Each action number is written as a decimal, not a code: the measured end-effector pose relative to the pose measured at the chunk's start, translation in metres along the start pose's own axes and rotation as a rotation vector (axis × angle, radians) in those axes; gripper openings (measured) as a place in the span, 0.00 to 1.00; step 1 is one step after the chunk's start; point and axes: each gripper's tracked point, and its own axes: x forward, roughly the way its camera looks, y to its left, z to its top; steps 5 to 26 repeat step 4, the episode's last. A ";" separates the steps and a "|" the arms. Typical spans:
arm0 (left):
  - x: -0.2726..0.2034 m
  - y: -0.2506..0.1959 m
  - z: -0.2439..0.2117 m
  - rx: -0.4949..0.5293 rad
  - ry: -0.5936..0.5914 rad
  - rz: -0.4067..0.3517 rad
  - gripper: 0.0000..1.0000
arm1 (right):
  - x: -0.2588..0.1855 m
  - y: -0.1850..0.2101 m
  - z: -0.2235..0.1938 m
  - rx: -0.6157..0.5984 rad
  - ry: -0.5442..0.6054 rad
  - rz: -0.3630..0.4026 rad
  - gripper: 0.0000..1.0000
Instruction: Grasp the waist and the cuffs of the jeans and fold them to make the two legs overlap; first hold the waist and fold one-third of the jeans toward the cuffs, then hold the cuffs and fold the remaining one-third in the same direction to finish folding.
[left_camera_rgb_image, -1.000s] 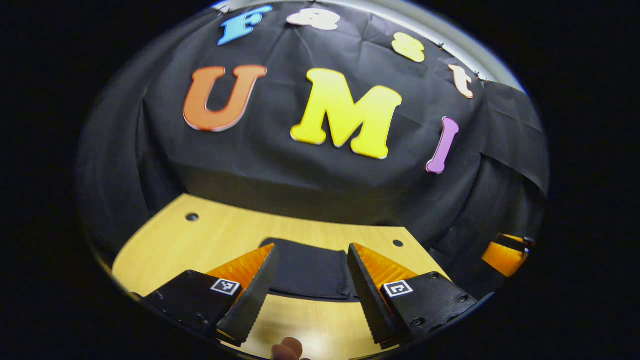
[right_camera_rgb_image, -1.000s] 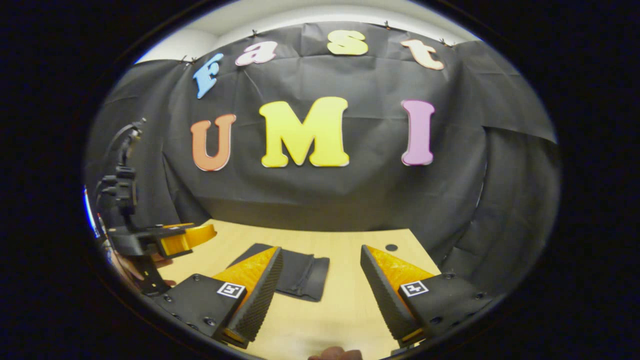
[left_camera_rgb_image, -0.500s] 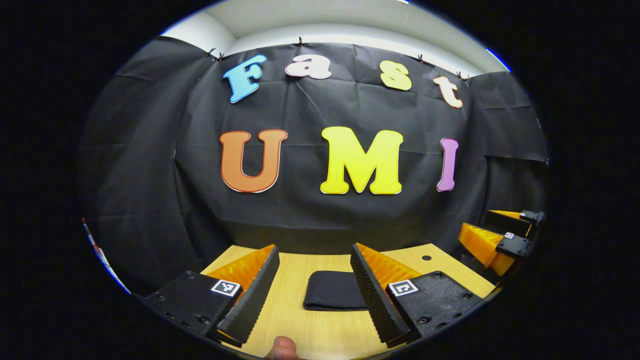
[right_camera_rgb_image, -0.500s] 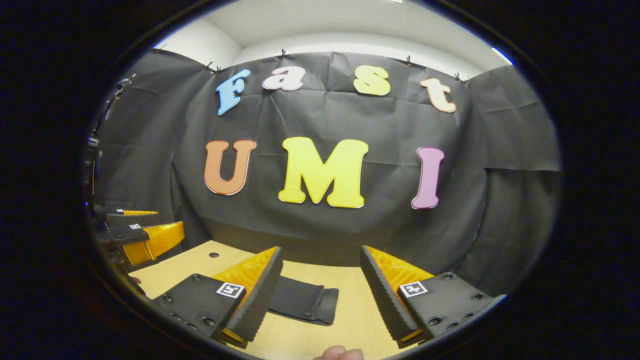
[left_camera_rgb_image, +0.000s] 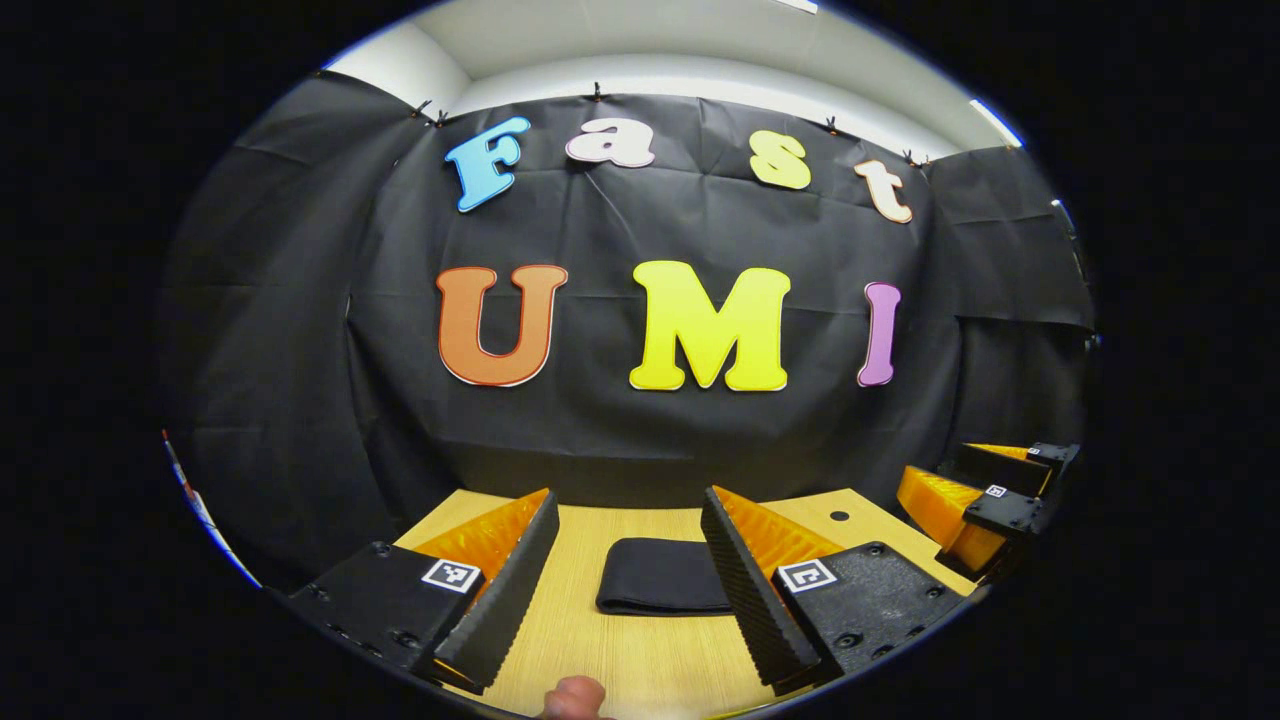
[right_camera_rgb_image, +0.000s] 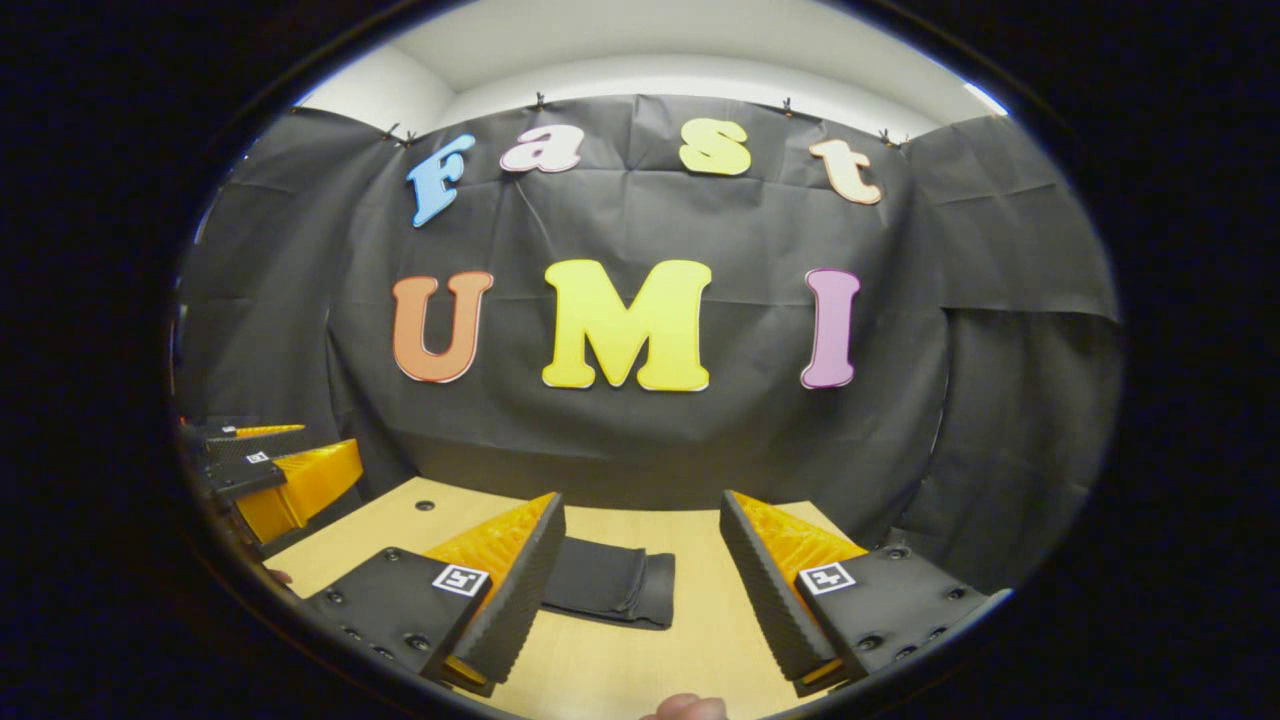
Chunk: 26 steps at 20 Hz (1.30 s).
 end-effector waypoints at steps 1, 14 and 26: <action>-0.003 -0.002 0.000 0.004 -0.001 -0.003 0.92 | -0.002 -0.001 0.001 0.002 -0.002 0.001 0.94; -0.005 -0.004 0.003 0.004 -0.003 -0.013 0.92 | -0.006 -0.005 0.005 -0.004 -0.012 -0.005 0.94; -0.005 -0.004 0.003 0.004 -0.003 -0.013 0.92 | -0.006 -0.005 0.005 -0.004 -0.012 -0.005 0.94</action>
